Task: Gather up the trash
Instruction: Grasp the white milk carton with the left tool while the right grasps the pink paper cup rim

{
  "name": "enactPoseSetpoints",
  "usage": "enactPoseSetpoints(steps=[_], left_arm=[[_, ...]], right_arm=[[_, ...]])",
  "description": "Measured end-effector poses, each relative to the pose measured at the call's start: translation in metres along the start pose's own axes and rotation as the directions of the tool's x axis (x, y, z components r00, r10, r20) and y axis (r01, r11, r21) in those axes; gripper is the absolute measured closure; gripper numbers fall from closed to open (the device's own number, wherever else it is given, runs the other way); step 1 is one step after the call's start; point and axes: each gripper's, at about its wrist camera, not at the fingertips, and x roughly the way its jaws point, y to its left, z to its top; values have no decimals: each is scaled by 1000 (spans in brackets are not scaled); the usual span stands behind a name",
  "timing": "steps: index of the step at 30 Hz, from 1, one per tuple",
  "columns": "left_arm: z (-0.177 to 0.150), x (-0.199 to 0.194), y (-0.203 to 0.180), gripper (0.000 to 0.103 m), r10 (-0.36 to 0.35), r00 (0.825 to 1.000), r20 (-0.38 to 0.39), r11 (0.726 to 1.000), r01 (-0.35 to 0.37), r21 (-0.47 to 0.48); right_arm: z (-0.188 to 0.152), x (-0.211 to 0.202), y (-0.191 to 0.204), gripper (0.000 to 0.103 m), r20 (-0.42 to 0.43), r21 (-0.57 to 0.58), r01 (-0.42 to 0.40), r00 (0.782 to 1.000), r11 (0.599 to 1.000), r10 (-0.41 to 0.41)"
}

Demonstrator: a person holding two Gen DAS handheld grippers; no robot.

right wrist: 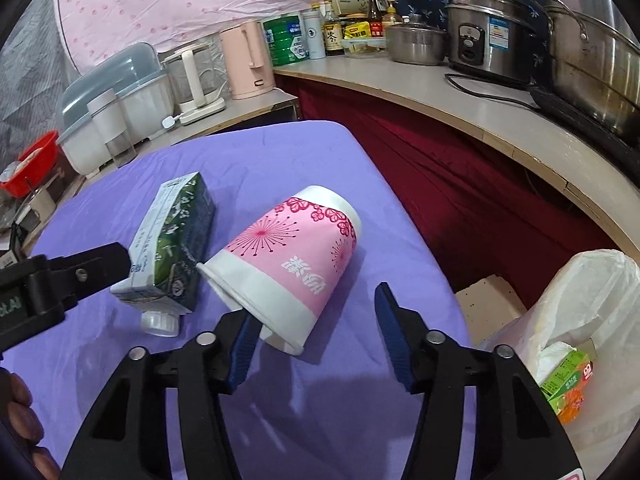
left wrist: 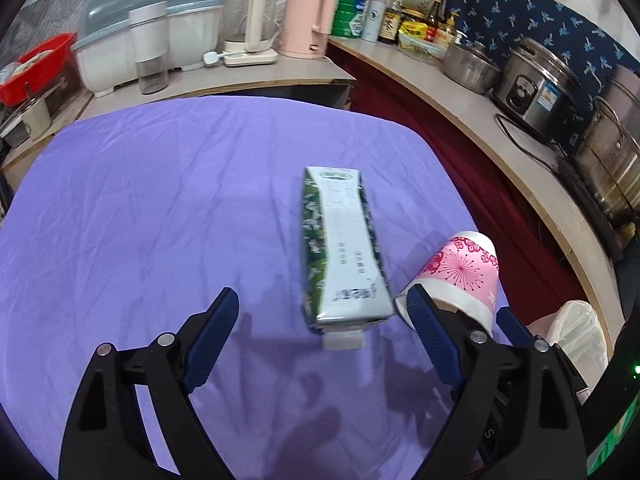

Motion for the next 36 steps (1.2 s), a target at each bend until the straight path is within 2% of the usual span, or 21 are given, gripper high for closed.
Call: enactPoseSetpoints(steps=[4, 7, 10, 12, 14, 25, 29, 36], left_arm=[[5, 21, -13, 21, 5, 1000, -23, 1000, -4, 18], [8, 36, -16, 22, 21, 999, -44, 1000, -20, 21], [8, 48, -16, 30, 25, 997, -71, 1000, -24, 14], [6, 53, -14, 42, 21, 996, -91, 1000, -20, 11], [4, 54, -12, 49, 30, 995, -95, 1000, -29, 9], [-4, 15, -7, 51, 40, 998, -49, 999, -40, 4], [-7, -10, -8, 51, 34, 999, -20, 999, -34, -1], [-15, -60, -20, 52, 6, 999, 35, 1000, -6, 14]], right_arm=[[-3, 4, -7, 84, -22, 3, -5, 1000, 1000, 5], [-4, 5, -12, 91, -27, 12, -8, 1000, 1000, 8], [-5, 3, -14, 92, -25, 15, -11, 1000, 1000, 12], [-5, 1, -14, 93, -23, 15, -12, 1000, 1000, 13], [-5, -1, -15, 93, -21, 15, -16, 1000, 1000, 16], [-6, -28, -15, 95, 10, 9, -37, 999, 999, 37], [-3, -50, -16, 99, 43, 8, -44, 998, 999, 44], [3, -100, -20, 100, 120, 0, -48, 992, 999, 48]])
